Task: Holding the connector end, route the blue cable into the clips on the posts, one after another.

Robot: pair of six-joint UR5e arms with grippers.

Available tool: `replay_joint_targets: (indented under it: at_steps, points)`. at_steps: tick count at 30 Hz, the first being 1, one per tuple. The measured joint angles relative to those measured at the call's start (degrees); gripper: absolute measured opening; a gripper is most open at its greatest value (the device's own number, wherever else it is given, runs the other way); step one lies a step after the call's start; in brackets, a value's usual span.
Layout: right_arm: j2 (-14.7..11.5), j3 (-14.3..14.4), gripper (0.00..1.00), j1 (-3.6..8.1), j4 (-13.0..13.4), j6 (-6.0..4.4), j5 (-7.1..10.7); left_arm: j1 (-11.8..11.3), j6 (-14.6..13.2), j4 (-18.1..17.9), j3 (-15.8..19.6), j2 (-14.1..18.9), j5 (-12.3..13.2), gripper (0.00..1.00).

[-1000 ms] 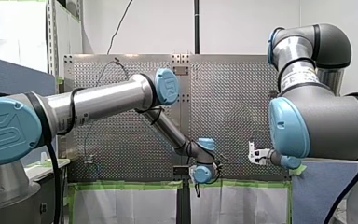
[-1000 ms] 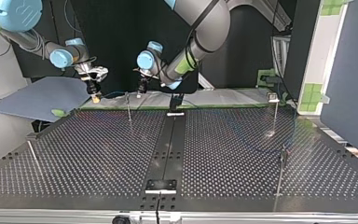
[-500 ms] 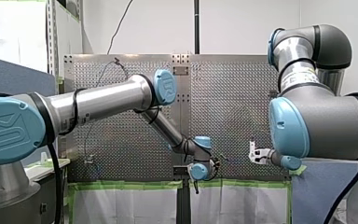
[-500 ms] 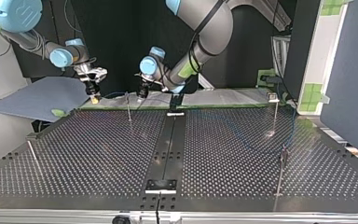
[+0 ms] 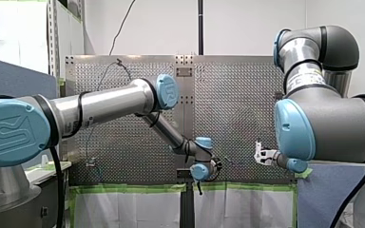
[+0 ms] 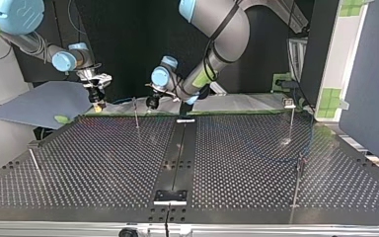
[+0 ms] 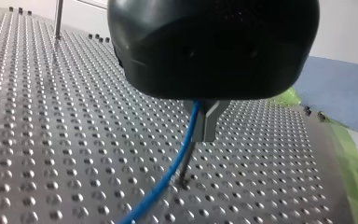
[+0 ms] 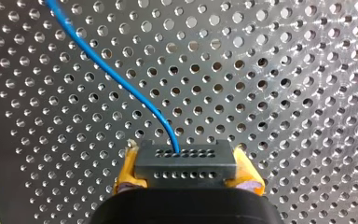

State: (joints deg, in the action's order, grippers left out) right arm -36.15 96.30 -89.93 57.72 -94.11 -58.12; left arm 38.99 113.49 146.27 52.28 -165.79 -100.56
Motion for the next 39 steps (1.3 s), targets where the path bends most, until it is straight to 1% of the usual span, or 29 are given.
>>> replay_joint_targets:
  at_steps: [6, 10, 15, 20, 28, 31, 33, 35, 39]
  points:
    - [0.24, 0.00, 0.00, 0.20, 0.72, -0.67, -0.04, -0.01, 0.30, 0.73, -0.10, -1.78, 0.97, 0.00]
    - [0.48, -0.09, 0.00, 0.36, 1.12, -0.87, -0.10, -0.05, 0.60, 0.73, -0.27, -2.47, 1.90, 0.00]
    - [1.87, -0.51, 0.00, 0.51, 1.32, -0.82, -0.22, -0.58, 1.30, 0.65, -0.57, -2.61, 2.89, 0.00]
    - [3.12, -1.68, 0.00, 0.63, 1.07, -0.89, -0.47, -1.37, 1.74, 0.61, -0.83, -2.59, 3.09, 0.00]
    - [3.37, -3.81, 0.00, 0.99, 0.16, -1.41, -0.79, -2.88, 3.24, 1.21, -3.31, -2.57, 3.30, 0.00]
    - [3.38, -4.77, 0.00, 1.12, -0.25, -1.78, -1.07, -3.41, 3.80, 2.17, -4.86, -2.57, 3.38, 0.00]
    - [3.43, -5.38, 0.00, 1.22, -0.35, -2.24, -1.55, -3.76, 4.05, 3.04, -5.80, -2.55, 3.60, 0.00]
    - [3.44, -5.93, 0.00, 1.32, -0.36, -2.71, -2.14, -4.05, 4.28, 3.79, -6.25, -2.55, 3.76, 0.00]
    - [3.46, -6.71, 0.00, 1.44, -0.40, -3.19, -2.60, -4.61, 4.76, 5.07, -6.62, -2.55, 3.90, 0.00]
